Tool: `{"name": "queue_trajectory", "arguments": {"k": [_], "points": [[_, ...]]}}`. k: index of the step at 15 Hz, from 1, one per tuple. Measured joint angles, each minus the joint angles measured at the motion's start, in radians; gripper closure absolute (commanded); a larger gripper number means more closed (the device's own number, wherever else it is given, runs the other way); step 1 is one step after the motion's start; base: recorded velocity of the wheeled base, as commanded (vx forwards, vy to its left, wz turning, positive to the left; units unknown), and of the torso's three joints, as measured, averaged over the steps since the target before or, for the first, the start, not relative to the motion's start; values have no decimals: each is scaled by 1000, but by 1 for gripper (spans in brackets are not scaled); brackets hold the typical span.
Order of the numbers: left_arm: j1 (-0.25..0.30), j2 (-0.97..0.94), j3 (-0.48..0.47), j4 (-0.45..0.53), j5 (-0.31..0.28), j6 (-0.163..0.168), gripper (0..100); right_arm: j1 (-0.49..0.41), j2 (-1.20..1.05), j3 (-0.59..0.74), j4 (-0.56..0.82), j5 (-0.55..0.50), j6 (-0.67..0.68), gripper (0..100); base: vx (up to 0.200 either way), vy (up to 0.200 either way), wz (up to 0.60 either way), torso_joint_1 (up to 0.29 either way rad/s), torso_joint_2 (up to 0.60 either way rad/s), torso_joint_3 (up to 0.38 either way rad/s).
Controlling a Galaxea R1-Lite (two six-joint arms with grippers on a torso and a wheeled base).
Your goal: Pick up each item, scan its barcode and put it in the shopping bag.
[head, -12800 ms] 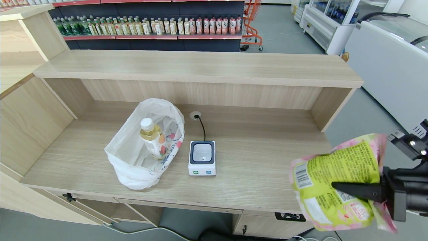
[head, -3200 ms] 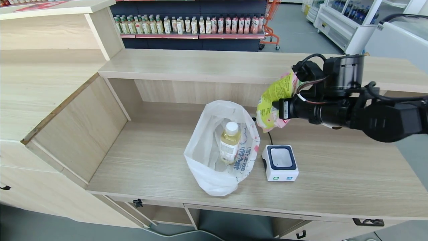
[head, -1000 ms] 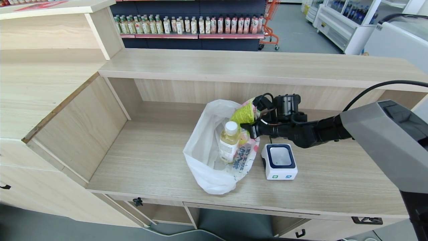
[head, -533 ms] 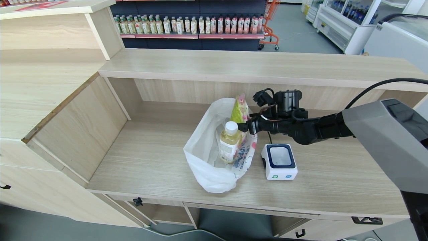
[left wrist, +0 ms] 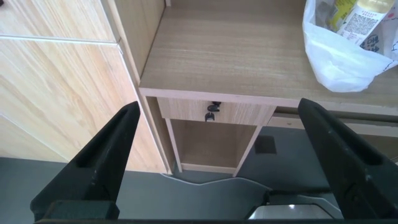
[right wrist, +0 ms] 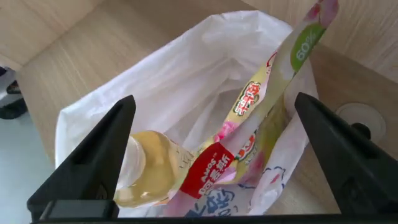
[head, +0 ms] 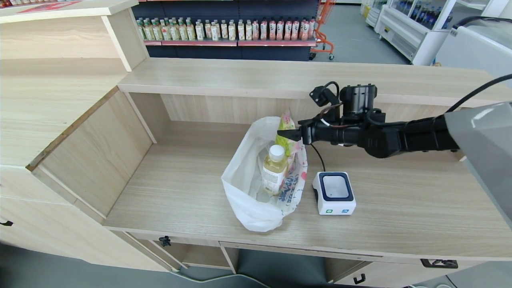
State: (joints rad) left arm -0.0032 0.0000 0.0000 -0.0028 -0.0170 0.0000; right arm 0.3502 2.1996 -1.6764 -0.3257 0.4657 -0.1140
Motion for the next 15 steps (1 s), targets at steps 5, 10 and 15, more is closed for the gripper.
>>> {"name": "queue_trajectory", "arguments": {"k": [5,10,15], "points": [[0,0,0,0,0,-1,0,-1,-206,42,189,-24,102,0,0,0,0,0,0,0],[0,0,0,0,0,-1,0,-74,-546,356,312,-146,86,0,0,0,0,0,0,0],[0,0,0,0,0,-2,0,-144,-870,732,329,-309,82,0,0,0,0,0,0,0]]}}
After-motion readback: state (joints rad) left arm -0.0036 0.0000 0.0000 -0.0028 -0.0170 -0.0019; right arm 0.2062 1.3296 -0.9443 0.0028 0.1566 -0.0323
